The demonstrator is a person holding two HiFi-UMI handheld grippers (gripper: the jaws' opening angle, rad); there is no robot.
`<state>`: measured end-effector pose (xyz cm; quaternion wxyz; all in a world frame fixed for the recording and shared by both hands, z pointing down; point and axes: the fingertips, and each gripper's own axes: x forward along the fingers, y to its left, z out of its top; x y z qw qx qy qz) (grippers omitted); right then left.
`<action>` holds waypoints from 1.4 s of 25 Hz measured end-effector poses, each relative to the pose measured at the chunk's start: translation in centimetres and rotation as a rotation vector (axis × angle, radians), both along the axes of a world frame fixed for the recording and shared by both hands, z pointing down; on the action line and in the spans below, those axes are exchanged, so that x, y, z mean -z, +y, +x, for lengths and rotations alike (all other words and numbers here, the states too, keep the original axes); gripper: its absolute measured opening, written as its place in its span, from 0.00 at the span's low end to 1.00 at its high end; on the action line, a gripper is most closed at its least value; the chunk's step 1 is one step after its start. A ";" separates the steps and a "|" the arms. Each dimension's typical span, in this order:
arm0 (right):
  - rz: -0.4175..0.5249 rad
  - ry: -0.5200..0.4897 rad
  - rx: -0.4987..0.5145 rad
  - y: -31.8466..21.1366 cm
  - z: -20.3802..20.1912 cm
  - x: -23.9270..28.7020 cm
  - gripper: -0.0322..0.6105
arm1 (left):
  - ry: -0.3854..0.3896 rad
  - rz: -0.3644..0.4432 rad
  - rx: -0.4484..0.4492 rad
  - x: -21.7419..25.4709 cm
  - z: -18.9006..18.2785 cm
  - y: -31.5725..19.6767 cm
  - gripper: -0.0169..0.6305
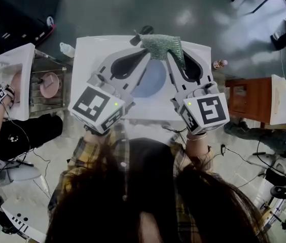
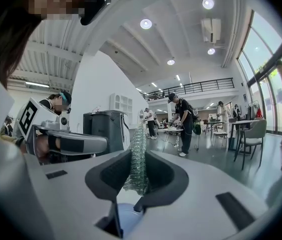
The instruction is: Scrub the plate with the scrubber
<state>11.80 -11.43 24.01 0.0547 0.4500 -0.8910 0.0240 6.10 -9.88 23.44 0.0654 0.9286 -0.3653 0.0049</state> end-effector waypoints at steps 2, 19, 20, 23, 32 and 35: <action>-0.001 0.000 0.000 -0.1 0.0 0.0 0.20 | 0.001 -0.002 0.002 -0.1 -0.1 -0.1 0.05; -0.022 0.018 0.008 -0.7 0.1 -0.7 0.19 | 0.008 -0.010 -0.005 -0.3 0.2 -0.6 0.05; -0.023 0.017 0.006 -0.7 0.1 -0.7 0.19 | 0.008 -0.010 -0.006 -0.2 0.2 -0.6 0.05; -0.024 0.015 0.006 -0.6 0.1 -0.7 0.19 | 0.007 -0.006 -0.007 -0.1 0.2 -0.6 0.05; -0.021 0.016 0.011 -0.3 0.1 -0.3 0.19 | 0.005 -0.003 -0.003 0.2 0.2 -0.3 0.05; -0.022 0.018 0.011 -0.2 -0.2 -0.5 0.19 | 0.007 -0.001 -0.001 0.0 -0.1 -0.3 0.05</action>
